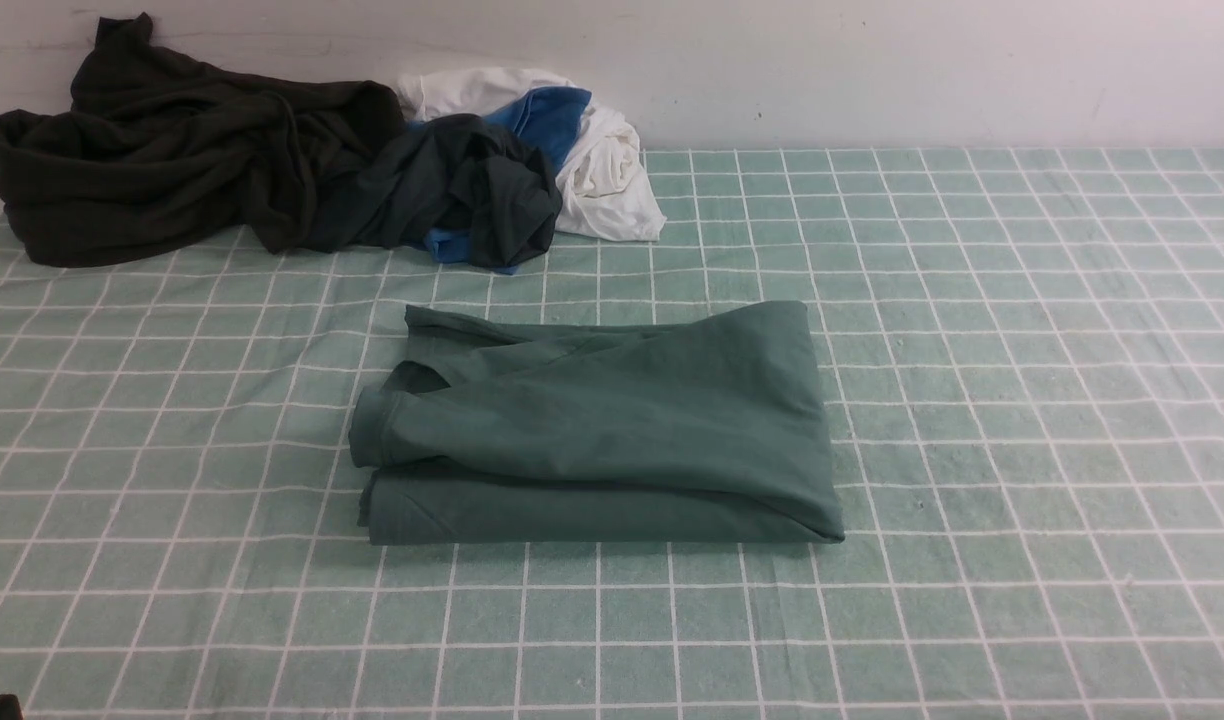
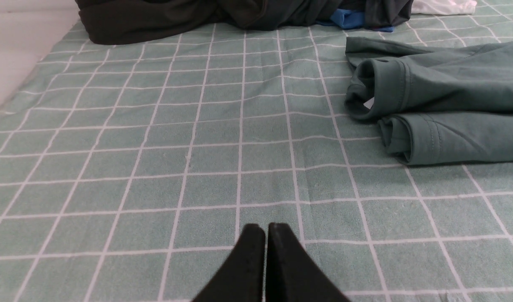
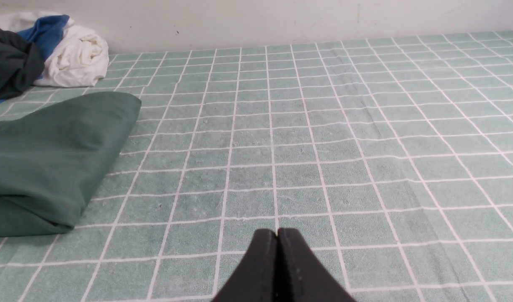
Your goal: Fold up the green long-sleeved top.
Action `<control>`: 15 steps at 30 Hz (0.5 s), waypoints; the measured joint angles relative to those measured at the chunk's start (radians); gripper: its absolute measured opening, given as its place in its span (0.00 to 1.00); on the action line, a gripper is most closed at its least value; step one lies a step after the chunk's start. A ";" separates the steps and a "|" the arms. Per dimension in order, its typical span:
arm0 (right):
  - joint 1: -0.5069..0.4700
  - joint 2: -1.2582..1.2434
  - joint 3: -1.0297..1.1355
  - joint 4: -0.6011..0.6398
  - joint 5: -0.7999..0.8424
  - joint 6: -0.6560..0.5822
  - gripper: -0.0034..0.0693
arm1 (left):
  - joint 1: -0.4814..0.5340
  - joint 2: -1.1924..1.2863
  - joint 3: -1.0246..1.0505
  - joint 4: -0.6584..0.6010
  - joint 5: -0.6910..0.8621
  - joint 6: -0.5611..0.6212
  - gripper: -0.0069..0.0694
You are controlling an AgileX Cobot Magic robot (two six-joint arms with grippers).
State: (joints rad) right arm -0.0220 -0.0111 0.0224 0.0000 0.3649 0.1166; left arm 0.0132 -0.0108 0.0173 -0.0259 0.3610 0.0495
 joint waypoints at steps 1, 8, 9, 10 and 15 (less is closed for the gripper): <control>0.000 0.000 0.000 0.000 0.000 0.000 0.03 | 0.000 0.000 0.000 0.000 0.000 0.000 0.09; 0.000 0.000 0.000 0.000 0.000 0.000 0.03 | 0.000 0.000 0.000 0.000 0.000 0.000 0.09; 0.000 0.000 0.000 0.000 0.000 0.000 0.03 | 0.000 0.000 0.000 0.000 0.000 0.000 0.09; 0.000 0.000 0.000 0.000 0.000 0.000 0.03 | 0.000 0.000 0.000 0.000 0.000 0.000 0.09; 0.000 0.000 0.000 0.000 0.000 -0.016 0.03 | 0.000 0.000 0.000 0.000 0.000 -0.001 0.09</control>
State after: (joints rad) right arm -0.0220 -0.0111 0.0224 0.0000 0.3649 0.1004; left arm 0.0132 -0.0108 0.0173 -0.0259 0.3610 0.0484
